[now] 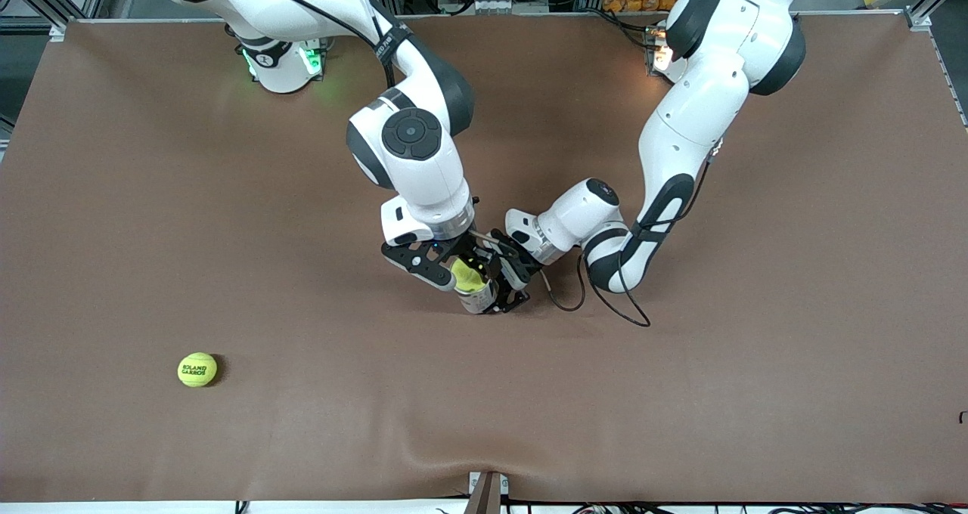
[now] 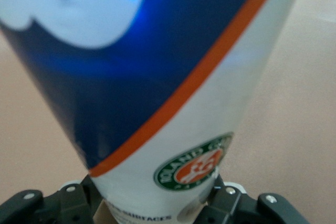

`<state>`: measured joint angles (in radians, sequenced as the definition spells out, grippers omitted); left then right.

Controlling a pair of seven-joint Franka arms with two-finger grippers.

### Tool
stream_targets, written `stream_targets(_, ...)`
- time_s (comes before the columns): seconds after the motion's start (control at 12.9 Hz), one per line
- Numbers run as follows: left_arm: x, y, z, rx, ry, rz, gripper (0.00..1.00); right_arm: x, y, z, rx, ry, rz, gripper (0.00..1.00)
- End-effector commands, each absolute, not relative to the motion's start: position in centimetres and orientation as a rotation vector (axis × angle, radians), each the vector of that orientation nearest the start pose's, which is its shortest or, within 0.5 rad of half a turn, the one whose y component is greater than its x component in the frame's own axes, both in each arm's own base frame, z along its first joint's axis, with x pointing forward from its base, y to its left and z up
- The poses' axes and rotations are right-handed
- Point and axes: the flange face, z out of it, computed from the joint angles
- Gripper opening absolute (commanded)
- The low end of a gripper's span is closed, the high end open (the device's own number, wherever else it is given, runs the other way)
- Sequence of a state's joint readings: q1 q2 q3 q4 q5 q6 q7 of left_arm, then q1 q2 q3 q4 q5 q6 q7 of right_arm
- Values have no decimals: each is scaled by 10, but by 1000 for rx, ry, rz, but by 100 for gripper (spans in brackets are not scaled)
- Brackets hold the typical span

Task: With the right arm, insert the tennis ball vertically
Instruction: 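Move the ball over the can opening and release it with the right gripper, then reach the right gripper to the second tennis ball and grasp it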

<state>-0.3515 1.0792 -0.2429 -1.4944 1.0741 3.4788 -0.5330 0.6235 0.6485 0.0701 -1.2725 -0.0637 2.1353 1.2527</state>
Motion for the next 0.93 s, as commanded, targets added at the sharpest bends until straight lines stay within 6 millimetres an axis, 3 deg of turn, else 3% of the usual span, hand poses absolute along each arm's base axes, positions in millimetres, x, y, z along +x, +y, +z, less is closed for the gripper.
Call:
stream_targets(0.0, 538, -439, 118, -2909, 1647, -1336, 77, 598, 467, 408, -2849, 813, -252, 100)
stream_targets(0.16, 537, -439, 118, -2910, 1648, -1334, 77, 609, 449, 415, -2839, 842, -255, 100)
stream_targets(0.23, 537, -439, 118, -2910, 1648, -1334, 77, 617, 431, 438, -2807, 870, -278, 100)
stream_targets(0.47, 536, -440, 118, -2909, 1653, -1333, 77, 636, 377, 461, -2873, 845, -254, 100)
stream_targets(0.7, 535, -442, 118, -2908, 1658, -1333, 77, 651, 305, 475, -3011, 750, -154, 100)
stream_targets(0.86, 534, -443, 118, -2907, 1661, -1332, 77, 669, 250, 470, -3072, 680, -93, 100)
